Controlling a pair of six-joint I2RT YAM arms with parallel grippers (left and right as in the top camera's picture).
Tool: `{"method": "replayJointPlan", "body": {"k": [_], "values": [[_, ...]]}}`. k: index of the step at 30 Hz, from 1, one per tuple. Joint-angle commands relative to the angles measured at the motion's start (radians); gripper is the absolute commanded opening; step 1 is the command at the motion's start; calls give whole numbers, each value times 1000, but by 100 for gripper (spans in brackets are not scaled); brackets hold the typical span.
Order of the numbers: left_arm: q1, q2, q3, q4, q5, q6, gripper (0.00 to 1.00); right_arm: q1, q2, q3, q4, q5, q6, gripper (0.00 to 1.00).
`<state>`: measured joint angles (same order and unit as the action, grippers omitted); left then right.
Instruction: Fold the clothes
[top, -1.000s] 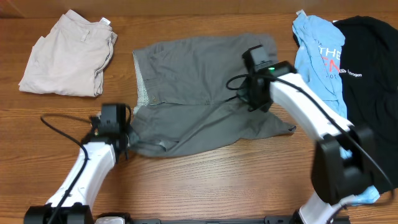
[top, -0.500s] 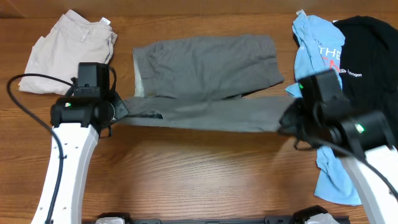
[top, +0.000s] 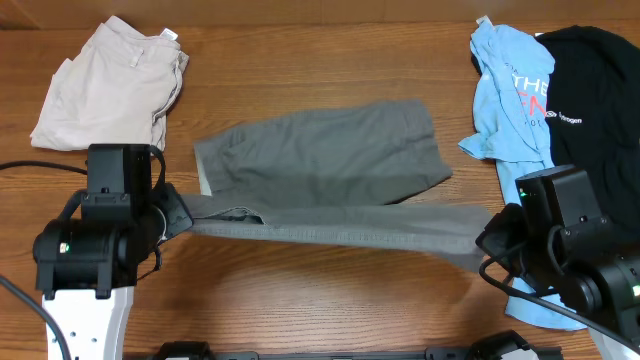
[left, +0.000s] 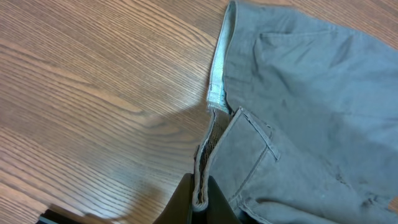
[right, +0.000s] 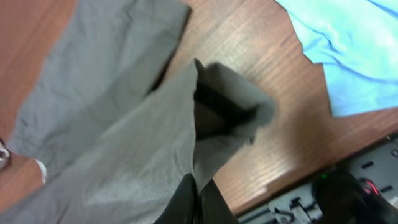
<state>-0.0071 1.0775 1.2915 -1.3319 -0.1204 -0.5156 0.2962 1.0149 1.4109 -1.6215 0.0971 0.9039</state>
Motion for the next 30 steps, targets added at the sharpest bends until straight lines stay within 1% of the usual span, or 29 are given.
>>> {"method": "replayJointPlan", "body": {"k": [1, 4, 8, 12, 13, 18, 22, 25, 30], "values": [[6, -14, 18, 4, -70, 22, 4, -5, 24, 5, 65, 87, -33, 4], [7, 14, 4, 14, -75, 21, 4, -5, 100, 5, 162, 91, -76, 4], [7, 90, -14, 48, -145, -16, 4, -5, 270, 4, 300, 90, -132, 4], [7, 172, -14, 107, -169, -21, 4, -5, 407, 4, 435, 88, -166, 4], [7, 208, -13, 136, -176, -32, 4, -5, 455, 4, 497, 85, -172, 4], [9, 332, -13, 290, -185, -42, 4, -7, 555, 4, 669, 87, -185, 4], [8, 453, -13, 415, -198, -55, 4, -24, 614, 4, 834, 95, -243, 4], [8, 532, -13, 480, -207, -56, 4, -37, 654, 4, 914, 110, -251, 4], [9, 615, -13, 563, -229, -57, 4, -51, 740, 4, 1010, 112, -255, 4]]}}
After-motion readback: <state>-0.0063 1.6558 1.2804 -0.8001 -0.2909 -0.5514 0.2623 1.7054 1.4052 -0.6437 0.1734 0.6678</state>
